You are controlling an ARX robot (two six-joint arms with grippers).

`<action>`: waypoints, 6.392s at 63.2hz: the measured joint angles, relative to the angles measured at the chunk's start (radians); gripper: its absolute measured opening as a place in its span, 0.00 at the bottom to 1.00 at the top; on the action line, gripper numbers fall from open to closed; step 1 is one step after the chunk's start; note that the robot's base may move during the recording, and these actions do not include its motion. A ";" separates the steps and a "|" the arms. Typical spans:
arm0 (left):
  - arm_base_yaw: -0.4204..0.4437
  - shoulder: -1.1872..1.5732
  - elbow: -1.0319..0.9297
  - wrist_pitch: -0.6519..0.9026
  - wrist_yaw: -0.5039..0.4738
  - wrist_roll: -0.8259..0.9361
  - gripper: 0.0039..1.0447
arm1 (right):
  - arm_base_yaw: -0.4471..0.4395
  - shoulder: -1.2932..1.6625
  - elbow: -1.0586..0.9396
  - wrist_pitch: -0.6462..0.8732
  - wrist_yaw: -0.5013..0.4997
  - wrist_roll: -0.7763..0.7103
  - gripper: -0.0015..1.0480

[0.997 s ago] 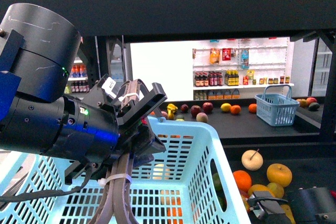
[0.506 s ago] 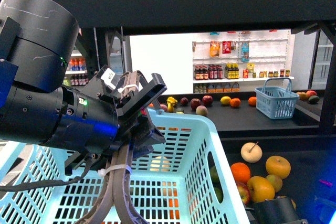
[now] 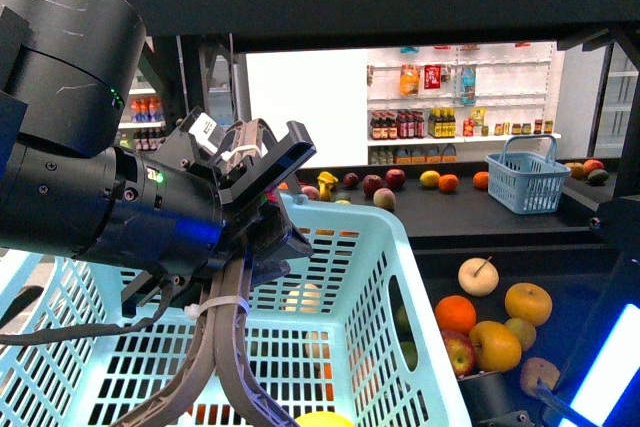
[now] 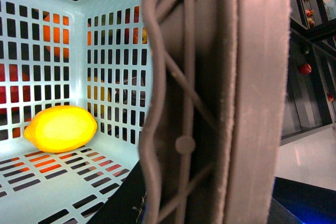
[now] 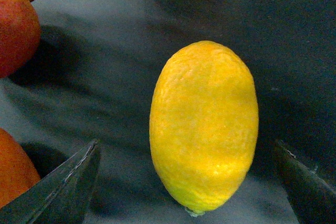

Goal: Pick lemon from shelf

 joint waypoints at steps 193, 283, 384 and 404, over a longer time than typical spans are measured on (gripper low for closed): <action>0.000 0.000 0.000 0.000 0.007 -0.001 0.26 | -0.115 -1.553 -0.890 -0.148 0.099 0.246 0.93; 0.000 0.000 0.000 0.000 0.005 -0.002 0.26 | -0.228 -2.778 -1.493 -0.585 0.132 0.027 0.03; 0.322 0.003 0.158 0.175 -0.367 -0.464 0.26 | -0.228 -2.781 -1.493 -0.585 0.131 0.027 0.93; 0.490 0.017 0.276 0.160 -0.427 -0.676 0.26 | -0.228 -2.781 -1.493 -0.585 0.132 0.027 0.93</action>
